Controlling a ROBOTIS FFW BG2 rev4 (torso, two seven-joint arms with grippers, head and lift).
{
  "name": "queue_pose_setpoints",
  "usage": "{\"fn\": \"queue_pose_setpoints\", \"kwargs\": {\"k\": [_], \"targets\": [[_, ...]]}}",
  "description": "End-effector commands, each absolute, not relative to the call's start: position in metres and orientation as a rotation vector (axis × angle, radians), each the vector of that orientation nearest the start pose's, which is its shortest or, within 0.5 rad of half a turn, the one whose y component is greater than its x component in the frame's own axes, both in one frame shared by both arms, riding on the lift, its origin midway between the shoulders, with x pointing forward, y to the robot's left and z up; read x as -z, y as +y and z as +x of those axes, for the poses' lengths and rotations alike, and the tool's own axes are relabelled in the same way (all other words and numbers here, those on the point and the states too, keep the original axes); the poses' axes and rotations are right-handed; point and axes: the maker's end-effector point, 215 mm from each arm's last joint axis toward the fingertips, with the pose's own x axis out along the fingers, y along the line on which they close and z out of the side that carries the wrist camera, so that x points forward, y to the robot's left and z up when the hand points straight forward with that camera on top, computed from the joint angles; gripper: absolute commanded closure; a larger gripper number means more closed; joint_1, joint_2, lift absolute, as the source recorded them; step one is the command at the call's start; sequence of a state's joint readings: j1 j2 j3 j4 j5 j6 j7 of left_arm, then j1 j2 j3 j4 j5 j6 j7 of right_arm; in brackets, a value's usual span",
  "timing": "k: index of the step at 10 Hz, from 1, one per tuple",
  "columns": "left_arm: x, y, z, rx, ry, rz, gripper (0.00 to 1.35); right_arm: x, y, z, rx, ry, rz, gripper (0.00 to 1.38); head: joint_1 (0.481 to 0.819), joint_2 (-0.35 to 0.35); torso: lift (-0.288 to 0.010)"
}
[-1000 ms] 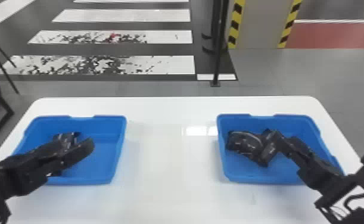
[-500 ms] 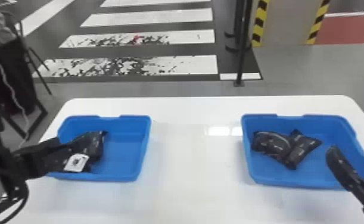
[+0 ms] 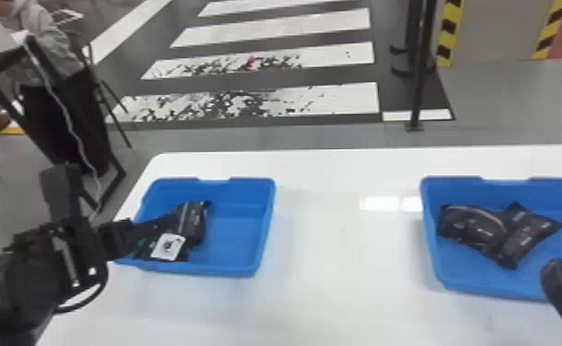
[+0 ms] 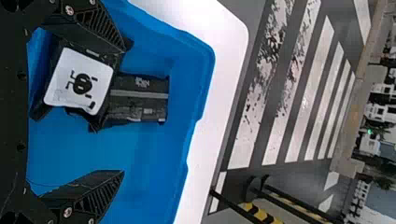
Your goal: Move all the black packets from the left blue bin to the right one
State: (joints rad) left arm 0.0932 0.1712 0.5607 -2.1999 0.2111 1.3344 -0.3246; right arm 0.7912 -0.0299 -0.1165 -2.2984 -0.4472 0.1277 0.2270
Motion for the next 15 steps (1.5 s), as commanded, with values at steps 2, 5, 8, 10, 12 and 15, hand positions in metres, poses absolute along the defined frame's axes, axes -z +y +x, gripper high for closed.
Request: {"fn": "queue_pose_setpoints", "kwargs": {"k": [2,5,8,10,12,15], "targets": [[0.401,0.450,0.442,-0.157,0.762,-0.264,0.13,0.333,-0.218,0.356,-0.177,0.141,0.395,0.30,0.695,0.300,-0.154],[0.433,0.449,0.450,-0.166,0.848,-0.287,0.14,0.333,-0.217,0.356,-0.177,0.142,0.407,0.30,0.695,0.319,-0.154],[0.460,0.452,0.455,-0.191,0.935,-0.316,0.18,0.334,-0.216,0.357,-0.178,0.141,0.427,0.30,0.695,0.319,-0.154],[0.478,0.447,0.450,-0.193,1.016,-0.362,0.45,0.336,-0.216,0.357,-0.178,0.146,0.442,0.30,0.695,0.319,-0.154],[0.483,0.435,0.448,-0.152,1.049,-0.347,1.01,0.340,-0.214,0.356,-0.179,0.154,0.454,0.30,0.695,0.317,-0.154],[0.452,0.420,0.463,-0.073,0.957,-0.334,1.20,0.339,-0.214,0.356,-0.179,0.153,0.462,0.30,0.695,0.290,-0.154]]}}
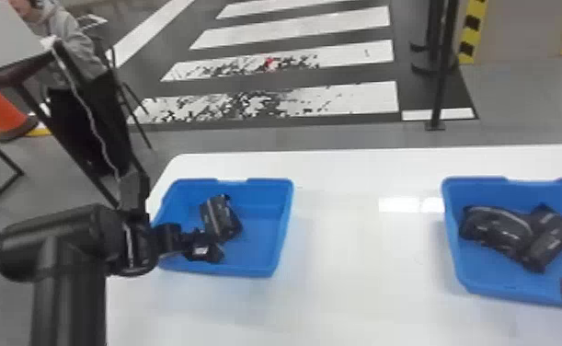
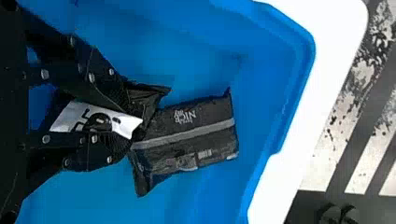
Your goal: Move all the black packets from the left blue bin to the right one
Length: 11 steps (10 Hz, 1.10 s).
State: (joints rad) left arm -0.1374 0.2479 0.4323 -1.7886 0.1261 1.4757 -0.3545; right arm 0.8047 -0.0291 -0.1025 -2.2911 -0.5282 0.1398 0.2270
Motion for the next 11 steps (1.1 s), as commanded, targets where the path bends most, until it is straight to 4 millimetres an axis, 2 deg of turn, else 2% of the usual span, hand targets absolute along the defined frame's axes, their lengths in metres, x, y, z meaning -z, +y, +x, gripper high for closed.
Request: {"fn": "queue_pose_setpoints", "kwargs": {"k": [1,3,5,6,7,8,10,11], "targets": [[0.432,0.409,0.466,-0.037,0.908,-0.316,1.20,0.338,-0.214,0.357,-0.180,0.151,0.462,0.30,0.695,0.283,-0.154],[0.398,0.387,0.471,0.037,0.818,-0.287,1.20,0.332,-0.213,0.361,-0.186,0.136,0.462,0.30,0.695,0.265,-0.154],[0.379,0.356,0.473,0.137,0.750,-0.287,1.20,0.325,-0.209,0.365,-0.199,0.122,0.471,0.30,0.695,0.230,-0.154],[0.359,0.328,0.475,0.216,0.683,-0.281,1.20,0.322,-0.204,0.367,-0.216,0.115,0.473,0.30,0.695,0.212,-0.154],[0.340,0.287,0.480,0.329,0.603,-0.304,1.20,0.315,-0.197,0.368,-0.239,0.103,0.475,0.30,0.695,0.186,-0.154],[0.316,0.252,0.484,0.418,0.517,-0.325,1.20,0.307,-0.184,0.371,-0.282,0.098,0.478,0.30,0.695,0.146,-0.154],[0.262,0.195,0.490,0.563,0.334,-0.373,1.20,0.297,-0.142,0.375,-0.415,0.107,0.478,0.30,0.695,0.096,-0.154],[0.244,0.166,0.488,0.636,0.280,-0.408,1.20,0.295,-0.129,0.377,-0.457,0.111,0.468,0.30,0.695,0.081,-0.154]]}}
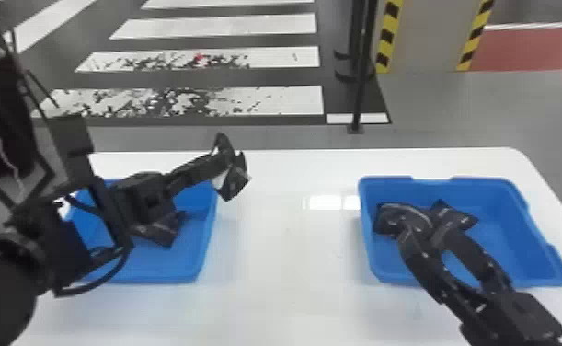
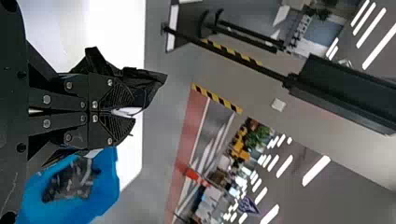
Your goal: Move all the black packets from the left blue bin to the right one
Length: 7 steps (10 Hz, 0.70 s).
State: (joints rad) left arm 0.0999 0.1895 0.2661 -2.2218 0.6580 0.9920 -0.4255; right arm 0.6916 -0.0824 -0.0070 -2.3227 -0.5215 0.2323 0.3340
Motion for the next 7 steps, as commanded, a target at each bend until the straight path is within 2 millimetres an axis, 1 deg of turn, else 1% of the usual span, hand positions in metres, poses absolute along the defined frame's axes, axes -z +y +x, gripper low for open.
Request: {"fn": "queue_pose_setpoints", "kwargs": {"k": [1,2,3,4,5,6,7], "targets": [[0.224,0.141,0.483,0.705,0.226,-0.439,1.20,0.295,-0.123,0.381,-0.483,0.118,0.447,0.30,0.695,0.073,-0.154],[0.208,0.121,0.477,0.757,0.177,-0.483,1.20,0.296,-0.119,0.383,-0.505,0.126,0.425,0.30,0.695,0.040,-0.154],[0.198,0.110,0.470,0.783,0.156,-0.512,1.20,0.295,-0.116,0.388,-0.522,0.125,0.400,0.30,0.695,0.026,-0.154],[0.193,0.095,0.462,0.825,0.155,-0.544,1.20,0.291,-0.114,0.394,-0.534,0.113,0.390,0.30,0.695,0.008,-0.154],[0.193,0.081,0.455,0.859,0.166,-0.558,1.20,0.285,-0.113,0.400,-0.544,0.097,0.386,0.30,0.695,-0.009,-0.154],[0.192,0.071,0.450,0.883,0.171,-0.570,1.20,0.276,-0.108,0.402,-0.559,0.080,0.383,0.30,0.695,-0.027,-0.154],[0.193,0.063,0.446,0.899,0.178,-0.574,1.20,0.265,-0.098,0.401,-0.588,0.062,0.389,0.30,0.695,-0.042,-0.154]]}}
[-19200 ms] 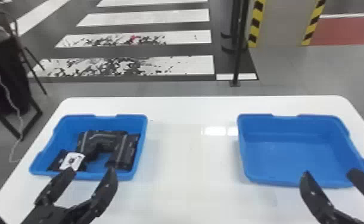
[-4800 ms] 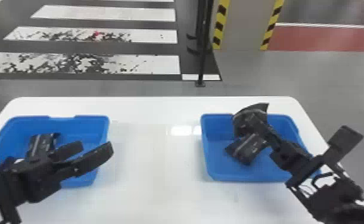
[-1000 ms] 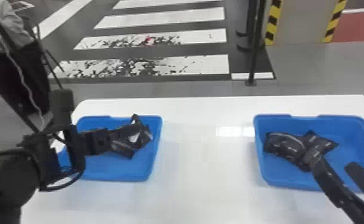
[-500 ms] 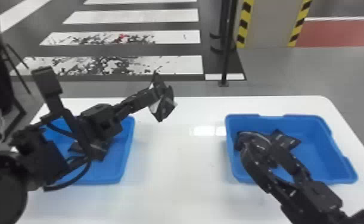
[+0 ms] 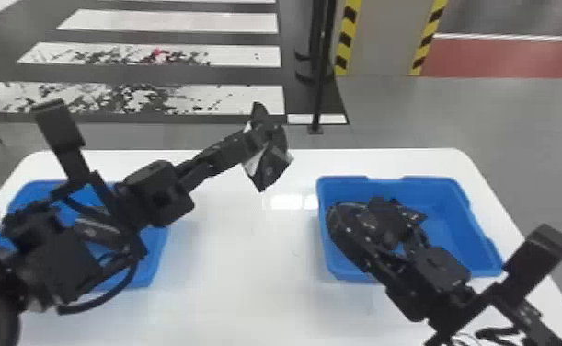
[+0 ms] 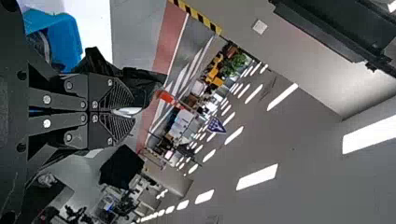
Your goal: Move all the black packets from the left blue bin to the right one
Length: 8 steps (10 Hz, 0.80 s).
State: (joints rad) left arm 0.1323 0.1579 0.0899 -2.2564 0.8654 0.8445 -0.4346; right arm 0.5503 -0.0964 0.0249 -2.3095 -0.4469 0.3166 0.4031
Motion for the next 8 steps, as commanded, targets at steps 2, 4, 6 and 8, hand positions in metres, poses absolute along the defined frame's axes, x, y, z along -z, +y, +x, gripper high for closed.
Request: {"fn": "queue_pose_setpoints", "kwargs": {"k": [2,4,6,8], "targets": [[0.200,0.054,0.442,0.914,0.204,-0.577,1.20,0.245,-0.071,0.394,-0.658,0.035,0.427,0.30,0.695,-0.044,-0.154],[0.199,0.051,0.444,0.909,0.198,-0.566,1.20,0.231,-0.053,0.387,-0.704,0.019,0.459,0.30,0.695,-0.021,-0.154],[0.201,0.054,0.449,0.893,0.200,-0.554,1.20,0.219,-0.037,0.377,-0.746,0.008,0.482,0.30,0.695,-0.002,-0.154],[0.198,0.040,0.443,0.932,0.206,-0.572,1.20,0.219,-0.026,0.379,-0.774,0.012,0.491,0.30,0.695,0.023,-0.154]]}}
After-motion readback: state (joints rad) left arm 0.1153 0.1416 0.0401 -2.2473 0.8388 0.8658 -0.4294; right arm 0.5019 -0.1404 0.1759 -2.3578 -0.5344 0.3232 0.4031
